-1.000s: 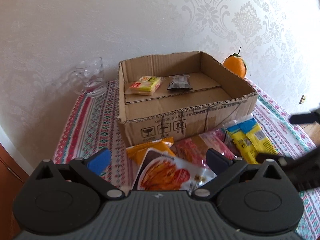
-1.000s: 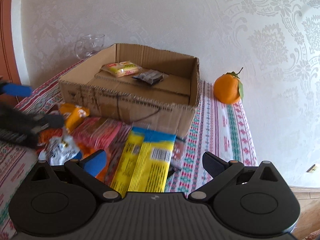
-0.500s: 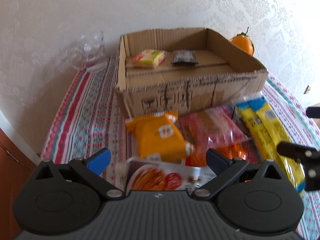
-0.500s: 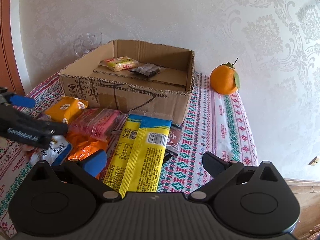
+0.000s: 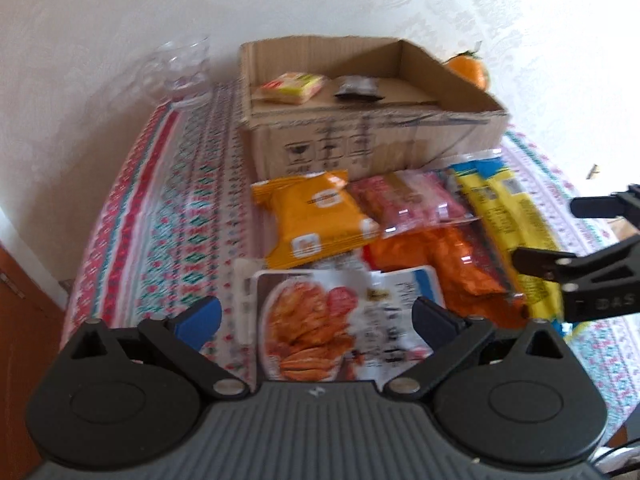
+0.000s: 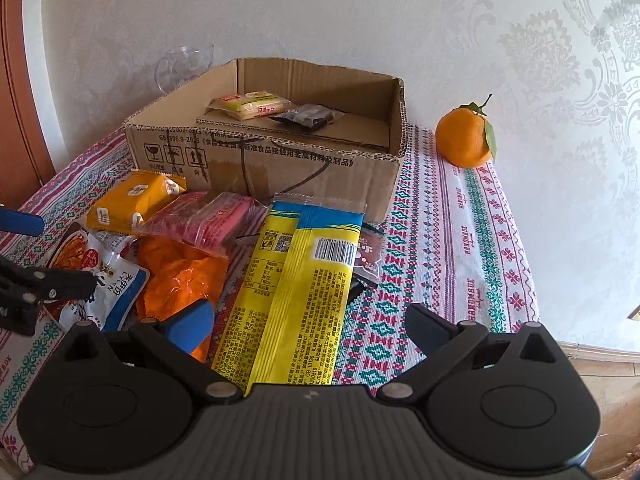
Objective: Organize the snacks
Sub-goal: 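Move left tool over fish-snack pouch while right tool approaches yellow bars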
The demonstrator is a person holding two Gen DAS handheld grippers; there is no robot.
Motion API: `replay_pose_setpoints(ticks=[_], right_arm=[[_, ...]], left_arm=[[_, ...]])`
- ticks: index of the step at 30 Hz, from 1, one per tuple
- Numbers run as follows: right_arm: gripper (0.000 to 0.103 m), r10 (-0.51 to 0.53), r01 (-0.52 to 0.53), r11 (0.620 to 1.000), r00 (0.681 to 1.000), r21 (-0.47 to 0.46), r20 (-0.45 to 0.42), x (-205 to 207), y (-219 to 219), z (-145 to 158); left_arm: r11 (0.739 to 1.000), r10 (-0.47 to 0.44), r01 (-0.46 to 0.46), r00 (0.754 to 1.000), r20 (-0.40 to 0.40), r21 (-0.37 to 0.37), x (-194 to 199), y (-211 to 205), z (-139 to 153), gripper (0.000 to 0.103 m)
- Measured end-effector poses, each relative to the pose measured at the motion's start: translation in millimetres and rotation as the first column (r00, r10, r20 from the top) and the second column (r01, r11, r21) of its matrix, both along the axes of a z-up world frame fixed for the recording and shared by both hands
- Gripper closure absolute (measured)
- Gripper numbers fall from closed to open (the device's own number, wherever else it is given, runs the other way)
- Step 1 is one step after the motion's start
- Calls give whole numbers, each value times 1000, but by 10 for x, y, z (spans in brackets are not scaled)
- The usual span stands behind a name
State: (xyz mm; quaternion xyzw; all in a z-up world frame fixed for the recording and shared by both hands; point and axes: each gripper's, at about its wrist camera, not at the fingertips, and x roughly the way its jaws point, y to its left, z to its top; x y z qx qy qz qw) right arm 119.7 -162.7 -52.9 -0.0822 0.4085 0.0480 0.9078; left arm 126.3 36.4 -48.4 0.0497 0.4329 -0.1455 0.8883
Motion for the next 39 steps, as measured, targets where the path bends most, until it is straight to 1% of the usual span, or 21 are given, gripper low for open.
replay_pose_setpoints(ticks=[3, 6, 8, 11, 16, 19, 23, 25, 27, 30, 33, 36, 37, 39], right_arm=[[0, -4, 4, 1000, 1000, 3, 1, -4, -5, 10], [0, 1, -1, 1000, 1000, 11, -5, -6, -15, -1], [0, 3, -3, 1000, 1000, 9, -13, -1, -5, -28], [0, 12, -12, 1000, 1000, 0, -22, 4, 17, -58], [0, 18, -18, 1000, 999, -6, -36, 6, -2, -108], [0, 18, -18, 1000, 999, -4, -47, -5, -32, -136], [0, 27, -27, 1000, 997, -3, -67, -19, -52, -185], [0, 29, -30, 1000, 997, -3, -68, -30, -55, -207], [0, 28, -27, 1000, 997, 8, -73, -25, -64, -208], [0, 23, -21, 1000, 997, 21, -75, -8, -72, -217], [0, 14, -10, 999, 996, 44, -83, 1, -104, -227], [0, 9, -5, 999, 997, 47, -77, -13, -110, -234], [0, 7, -4, 999, 997, 47, -75, -16, -109, -235], [0, 5, -1, 999, 997, 48, -71, -24, -109, -237]], left_arm=[[997, -75, 75, 997, -2, 1, -47, -161, -1, 2], [991, -120, 120, 993, 6, 56, -117, -290, -57, 2], [989, -120, 119, 993, 7, 89, -144, -314, -100, 2], [990, -102, 102, 995, -3, 101, -192, -245, -139, 2], [995, -51, 54, 998, -44, 81, -270, 34, -162, 1], [997, 2, 2, 999, -52, 84, -297, 219, -171, 0], [993, 85, -79, 994, -73, 84, -317, 443, -154, 1], [992, 89, -83, 994, -64, 90, -327, 449, -110, 1], [995, 72, -69, 997, -38, 79, -309, 428, -40, 1], [998, 32, -32, 999, 5, 61, -194, 300, 53, 1], [998, 12, -16, 998, 57, 67, -27, 155, 110, 1], [995, 45, -53, 995, 92, 82, 180, 45, 122, 1], [995, 55, -63, 994, 94, 81, 237, 33, 117, 1], [993, 80, -86, 994, 74, 79, 360, 3, 64, 1]])
